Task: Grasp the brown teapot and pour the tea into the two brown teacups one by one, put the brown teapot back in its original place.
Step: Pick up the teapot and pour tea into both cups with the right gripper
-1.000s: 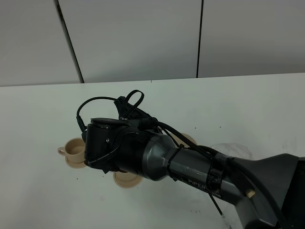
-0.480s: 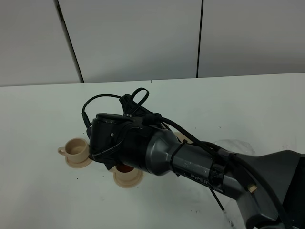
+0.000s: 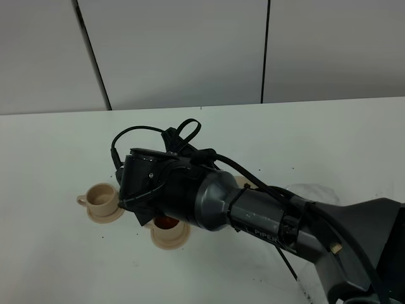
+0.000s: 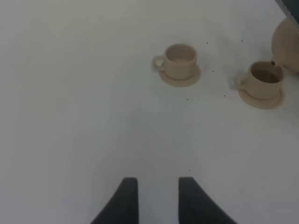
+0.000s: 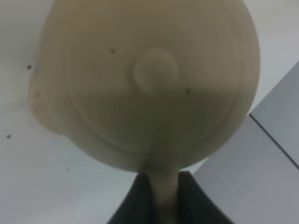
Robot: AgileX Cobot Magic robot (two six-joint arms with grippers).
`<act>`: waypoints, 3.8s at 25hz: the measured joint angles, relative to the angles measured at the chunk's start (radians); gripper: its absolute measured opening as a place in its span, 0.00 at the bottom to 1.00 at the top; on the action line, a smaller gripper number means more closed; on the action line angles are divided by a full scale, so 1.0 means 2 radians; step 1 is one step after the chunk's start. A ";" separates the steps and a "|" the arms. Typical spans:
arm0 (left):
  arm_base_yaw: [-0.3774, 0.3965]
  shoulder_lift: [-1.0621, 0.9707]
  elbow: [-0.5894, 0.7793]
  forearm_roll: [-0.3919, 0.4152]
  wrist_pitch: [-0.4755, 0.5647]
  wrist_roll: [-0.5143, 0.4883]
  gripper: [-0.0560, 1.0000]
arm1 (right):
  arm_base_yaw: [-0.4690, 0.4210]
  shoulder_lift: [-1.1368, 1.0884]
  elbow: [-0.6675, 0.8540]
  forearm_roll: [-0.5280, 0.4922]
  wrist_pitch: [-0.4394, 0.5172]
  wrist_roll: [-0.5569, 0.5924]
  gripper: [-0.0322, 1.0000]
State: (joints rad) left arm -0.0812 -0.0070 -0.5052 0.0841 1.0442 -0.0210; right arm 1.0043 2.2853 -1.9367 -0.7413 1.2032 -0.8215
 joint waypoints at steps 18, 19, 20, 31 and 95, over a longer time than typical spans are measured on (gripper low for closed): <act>0.000 0.000 0.000 0.000 0.000 0.001 0.32 | -0.011 -0.001 -0.027 0.035 0.005 0.003 0.12; 0.000 0.000 0.000 0.000 0.000 0.001 0.32 | -0.012 -0.001 -0.030 0.037 0.006 0.003 0.12; 0.000 0.000 0.000 0.000 0.000 0.001 0.32 | -0.013 -0.001 -0.032 0.043 0.007 0.003 0.12; 0.000 0.000 0.000 0.000 0.000 0.001 0.32 | -0.026 -0.001 -0.051 0.090 0.010 0.002 0.12; 0.000 0.000 0.000 0.000 0.000 0.001 0.32 | -0.100 -0.020 -0.089 0.356 -0.001 -0.039 0.12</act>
State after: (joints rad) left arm -0.0812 -0.0070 -0.5052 0.0841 1.0442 -0.0195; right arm 0.8050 2.2450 -2.1144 -0.0296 1.2006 -0.9004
